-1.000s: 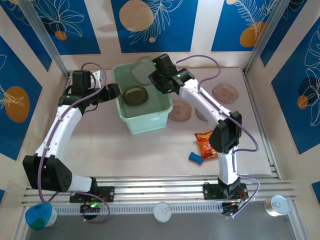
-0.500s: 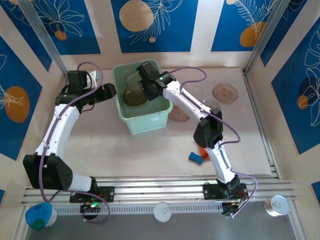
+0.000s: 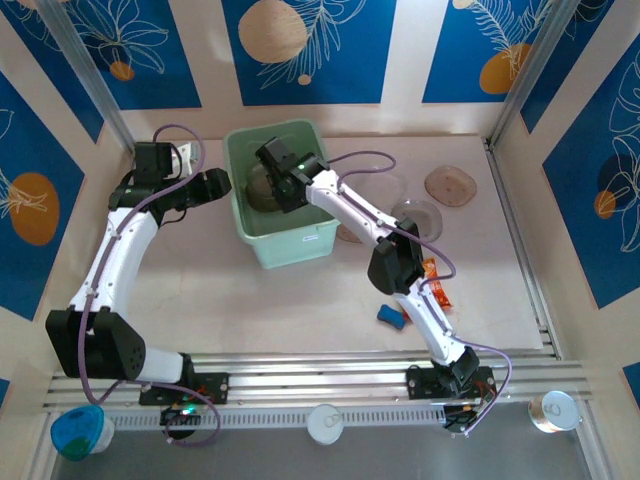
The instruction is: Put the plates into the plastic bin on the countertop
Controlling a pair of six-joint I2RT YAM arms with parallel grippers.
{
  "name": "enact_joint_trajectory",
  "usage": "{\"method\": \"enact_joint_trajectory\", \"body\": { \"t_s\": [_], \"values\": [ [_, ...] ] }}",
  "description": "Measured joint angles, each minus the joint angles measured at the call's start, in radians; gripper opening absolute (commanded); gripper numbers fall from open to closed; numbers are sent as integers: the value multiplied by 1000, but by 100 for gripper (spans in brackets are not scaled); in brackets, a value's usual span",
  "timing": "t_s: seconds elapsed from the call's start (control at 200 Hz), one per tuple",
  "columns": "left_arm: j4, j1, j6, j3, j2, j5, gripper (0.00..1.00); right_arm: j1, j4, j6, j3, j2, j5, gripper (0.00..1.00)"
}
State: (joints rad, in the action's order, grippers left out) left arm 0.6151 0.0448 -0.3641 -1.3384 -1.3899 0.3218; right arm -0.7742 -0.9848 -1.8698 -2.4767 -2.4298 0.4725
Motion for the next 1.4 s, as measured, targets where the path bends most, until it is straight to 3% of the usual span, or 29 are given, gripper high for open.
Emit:
{"method": "enact_joint_trajectory", "body": {
  "t_s": [0.595, 0.665, 0.95, 1.4],
  "values": [
    [8, -2, 16, 0, -6, 0, 75, -4, -5, -82, -63, -137, -2, 0],
    [8, -2, 21, 0, -6, 0, 75, -4, -5, -86, -63, -146, 2, 5],
    [15, -2, 27, 0, -6, 0, 75, -4, 51, -61, -68, -146, 11, 48],
    [13, -3, 22, 1, -6, 13, 75, -32, 101, 86, -37, -99, 55, 82]
  ]
}}
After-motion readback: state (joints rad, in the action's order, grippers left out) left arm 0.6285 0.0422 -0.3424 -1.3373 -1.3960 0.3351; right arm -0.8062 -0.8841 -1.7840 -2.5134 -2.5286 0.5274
